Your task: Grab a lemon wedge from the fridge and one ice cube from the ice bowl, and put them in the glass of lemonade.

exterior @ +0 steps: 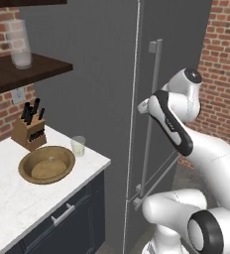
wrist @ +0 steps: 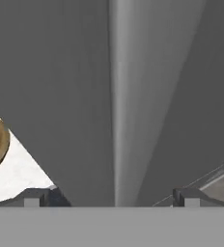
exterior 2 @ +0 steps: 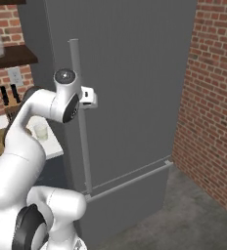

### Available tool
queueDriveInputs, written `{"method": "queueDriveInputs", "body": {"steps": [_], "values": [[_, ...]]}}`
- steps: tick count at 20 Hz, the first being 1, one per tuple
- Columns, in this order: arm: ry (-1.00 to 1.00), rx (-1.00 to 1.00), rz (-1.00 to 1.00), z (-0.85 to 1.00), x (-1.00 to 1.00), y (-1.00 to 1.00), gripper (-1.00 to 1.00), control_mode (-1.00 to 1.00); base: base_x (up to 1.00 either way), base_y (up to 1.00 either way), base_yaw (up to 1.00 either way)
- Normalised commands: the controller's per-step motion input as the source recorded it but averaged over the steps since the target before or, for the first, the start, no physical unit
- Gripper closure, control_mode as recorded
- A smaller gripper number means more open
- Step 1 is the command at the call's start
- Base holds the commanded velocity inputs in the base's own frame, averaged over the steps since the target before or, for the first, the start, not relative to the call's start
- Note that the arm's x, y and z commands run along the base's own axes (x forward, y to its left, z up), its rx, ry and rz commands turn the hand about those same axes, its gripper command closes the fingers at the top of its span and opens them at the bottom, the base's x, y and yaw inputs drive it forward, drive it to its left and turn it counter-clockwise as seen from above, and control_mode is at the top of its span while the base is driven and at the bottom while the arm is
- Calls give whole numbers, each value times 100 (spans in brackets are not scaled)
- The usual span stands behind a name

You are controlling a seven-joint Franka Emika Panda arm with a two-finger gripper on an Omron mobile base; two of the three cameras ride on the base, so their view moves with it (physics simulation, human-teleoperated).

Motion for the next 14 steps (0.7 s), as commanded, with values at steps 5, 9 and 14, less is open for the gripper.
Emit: {"method": "queueDriveInputs", "body": {"steps": [5,9,14], "values": [[0,0,6,-17,34,-4,-100,-100,0,0,0],[0,0,7,-1,12,0,-100,-100,0,0,0],[-5,0,8,-14,25,0,-100,-100,0,0,0]]}}
